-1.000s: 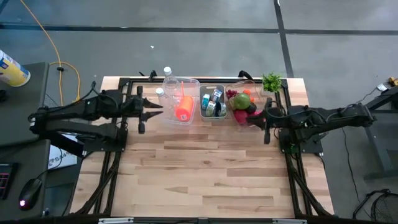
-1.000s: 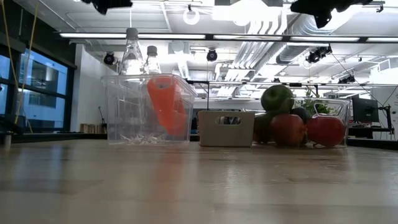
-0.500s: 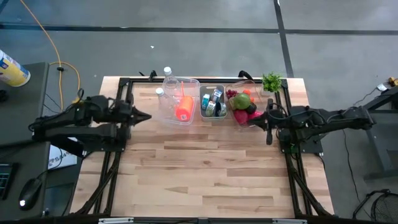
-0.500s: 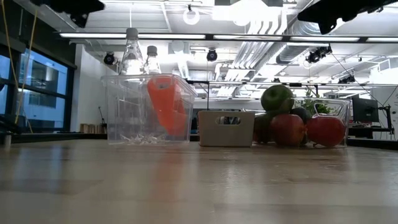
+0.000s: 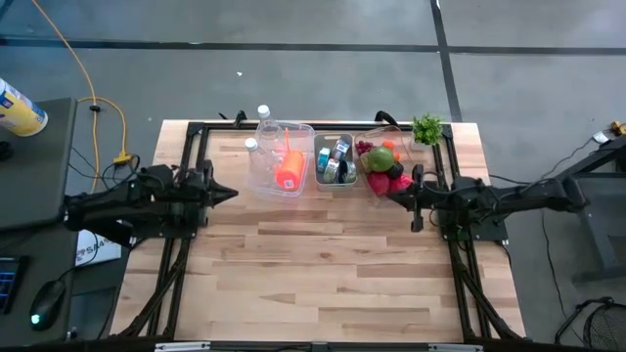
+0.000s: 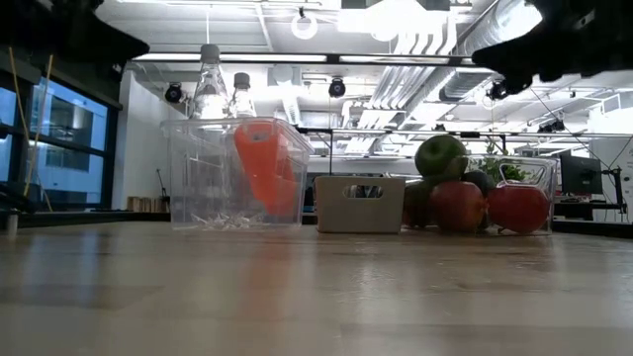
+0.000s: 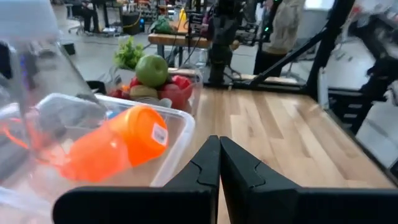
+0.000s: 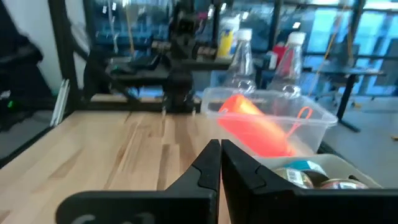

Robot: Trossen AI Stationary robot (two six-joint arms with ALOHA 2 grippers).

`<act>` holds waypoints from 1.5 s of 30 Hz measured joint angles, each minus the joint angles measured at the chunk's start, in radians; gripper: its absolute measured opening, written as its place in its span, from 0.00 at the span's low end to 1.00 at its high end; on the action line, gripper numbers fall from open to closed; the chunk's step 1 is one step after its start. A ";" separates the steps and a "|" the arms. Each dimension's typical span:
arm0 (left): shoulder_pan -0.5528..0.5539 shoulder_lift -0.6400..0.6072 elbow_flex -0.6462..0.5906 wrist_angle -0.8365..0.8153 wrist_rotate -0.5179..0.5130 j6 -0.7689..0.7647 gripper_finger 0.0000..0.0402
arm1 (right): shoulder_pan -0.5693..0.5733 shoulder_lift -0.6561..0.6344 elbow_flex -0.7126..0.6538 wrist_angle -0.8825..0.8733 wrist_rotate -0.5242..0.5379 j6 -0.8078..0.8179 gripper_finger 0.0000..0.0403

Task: Pick & Place Food Item
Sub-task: Return to Home Position

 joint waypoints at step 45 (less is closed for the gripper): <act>0.000 -0.098 -0.349 0.360 0.073 -0.124 0.00 | -0.048 -0.320 -0.132 -0.115 -0.290 0.129 0.00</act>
